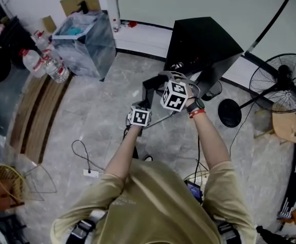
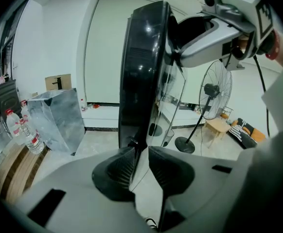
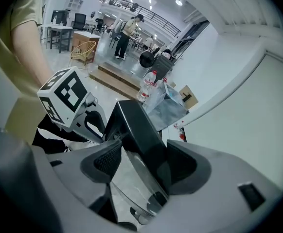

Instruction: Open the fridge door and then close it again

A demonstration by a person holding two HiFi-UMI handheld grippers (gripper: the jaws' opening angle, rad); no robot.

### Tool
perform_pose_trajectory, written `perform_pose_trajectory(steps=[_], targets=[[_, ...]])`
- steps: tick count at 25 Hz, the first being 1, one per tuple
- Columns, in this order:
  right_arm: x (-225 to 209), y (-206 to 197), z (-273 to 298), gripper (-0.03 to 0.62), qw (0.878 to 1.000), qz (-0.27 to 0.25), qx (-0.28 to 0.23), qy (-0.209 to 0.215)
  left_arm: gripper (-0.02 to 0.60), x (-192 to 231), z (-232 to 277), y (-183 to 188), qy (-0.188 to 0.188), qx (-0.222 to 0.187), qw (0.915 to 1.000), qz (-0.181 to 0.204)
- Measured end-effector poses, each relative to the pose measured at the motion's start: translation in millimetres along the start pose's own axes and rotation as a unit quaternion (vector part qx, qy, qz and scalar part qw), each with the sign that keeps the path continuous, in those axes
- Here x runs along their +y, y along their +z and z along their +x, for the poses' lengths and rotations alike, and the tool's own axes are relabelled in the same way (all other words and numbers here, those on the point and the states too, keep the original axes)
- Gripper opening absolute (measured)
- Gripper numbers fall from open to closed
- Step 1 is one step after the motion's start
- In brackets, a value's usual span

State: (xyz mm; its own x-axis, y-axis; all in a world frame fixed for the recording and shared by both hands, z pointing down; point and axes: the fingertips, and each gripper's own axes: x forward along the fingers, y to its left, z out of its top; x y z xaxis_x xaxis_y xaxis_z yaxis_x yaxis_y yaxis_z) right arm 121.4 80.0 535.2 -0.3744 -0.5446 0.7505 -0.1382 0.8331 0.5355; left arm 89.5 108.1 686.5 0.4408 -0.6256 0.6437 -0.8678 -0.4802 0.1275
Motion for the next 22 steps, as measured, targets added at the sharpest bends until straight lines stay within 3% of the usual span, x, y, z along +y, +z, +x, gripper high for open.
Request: perform_pose_trajectory(steps=[12, 17, 20, 22], targets=[[7, -1, -5, 0.291, 1.000, 0.002, 0.004, -0.021, 0.101, -5, -15, -5, -0.041, -0.023, 0.9988, -0.011], [6, 3, -21, 0.291, 0.996, 0.075, -0.028, -0.036, 0.101, -3, -37, -4, -0.044, -0.035, 0.9984, -0.006], [2, 1, -34, 0.291, 0.976, 0.188, -0.086, -0.065, 0.103, 6, -62, 6, -0.033, -0.065, 0.9974, 0.003], [-5, 0, -45, 0.290, 0.947, 0.277, -0.136, -0.089, 0.103, 17, -79, 17, -0.022, -0.091, 0.9956, 0.002]])
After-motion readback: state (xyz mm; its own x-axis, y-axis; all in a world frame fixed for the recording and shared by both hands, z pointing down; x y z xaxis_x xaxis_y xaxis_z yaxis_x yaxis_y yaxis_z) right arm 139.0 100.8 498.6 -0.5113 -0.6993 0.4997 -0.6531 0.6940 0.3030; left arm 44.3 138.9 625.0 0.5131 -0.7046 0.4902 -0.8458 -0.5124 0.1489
